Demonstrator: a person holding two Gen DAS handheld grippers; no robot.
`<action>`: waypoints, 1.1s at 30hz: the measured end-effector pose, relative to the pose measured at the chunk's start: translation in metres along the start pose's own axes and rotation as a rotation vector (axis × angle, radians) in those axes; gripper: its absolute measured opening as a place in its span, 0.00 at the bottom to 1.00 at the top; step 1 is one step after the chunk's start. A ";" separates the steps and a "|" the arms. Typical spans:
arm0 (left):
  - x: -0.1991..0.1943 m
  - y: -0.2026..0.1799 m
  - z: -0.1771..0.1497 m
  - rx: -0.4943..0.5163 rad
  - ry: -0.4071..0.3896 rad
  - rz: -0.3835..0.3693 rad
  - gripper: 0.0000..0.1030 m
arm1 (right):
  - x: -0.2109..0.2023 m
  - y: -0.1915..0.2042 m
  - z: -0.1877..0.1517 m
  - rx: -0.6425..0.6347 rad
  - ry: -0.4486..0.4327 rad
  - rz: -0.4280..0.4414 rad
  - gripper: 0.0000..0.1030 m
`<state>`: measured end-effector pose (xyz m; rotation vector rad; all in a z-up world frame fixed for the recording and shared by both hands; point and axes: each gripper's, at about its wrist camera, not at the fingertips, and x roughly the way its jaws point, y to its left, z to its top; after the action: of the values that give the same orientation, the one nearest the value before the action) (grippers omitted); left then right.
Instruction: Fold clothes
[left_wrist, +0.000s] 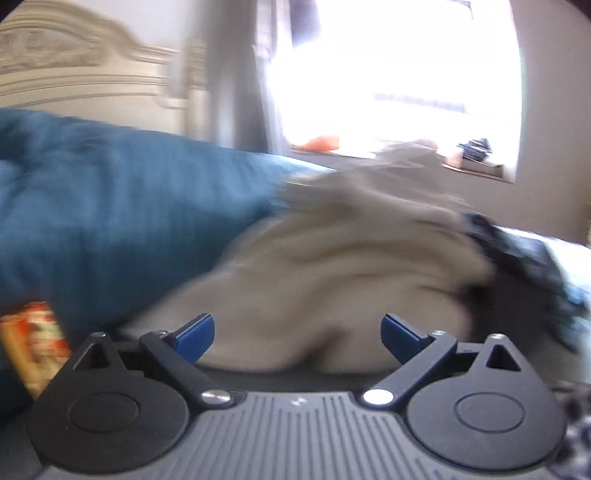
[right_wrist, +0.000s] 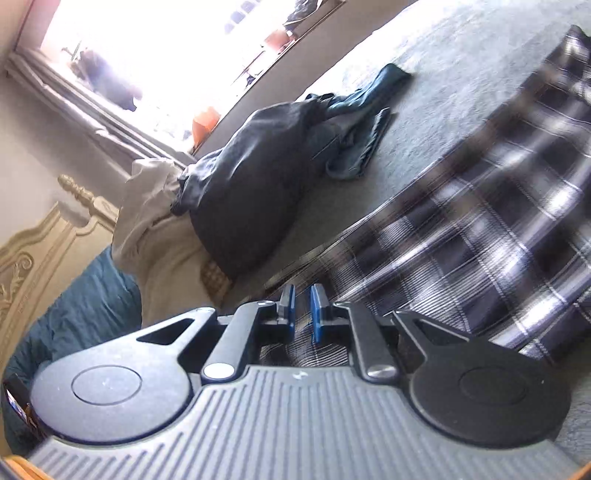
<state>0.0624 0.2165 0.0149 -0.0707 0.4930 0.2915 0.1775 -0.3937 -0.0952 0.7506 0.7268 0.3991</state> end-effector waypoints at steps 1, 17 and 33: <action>0.003 -0.015 -0.003 0.013 0.016 -0.036 0.95 | -0.003 -0.002 0.001 0.008 -0.004 0.001 0.09; 0.075 -0.141 -0.068 0.165 0.140 -0.356 0.92 | 0.059 0.027 0.021 -0.330 0.080 -0.164 0.09; 0.108 -0.149 -0.106 0.157 0.145 -0.473 0.90 | 0.151 0.026 0.026 -0.555 0.209 -0.267 0.08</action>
<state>0.1484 0.0875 -0.1300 -0.0538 0.6245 -0.2176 0.2986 -0.3026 -0.1311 0.0866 0.8492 0.4128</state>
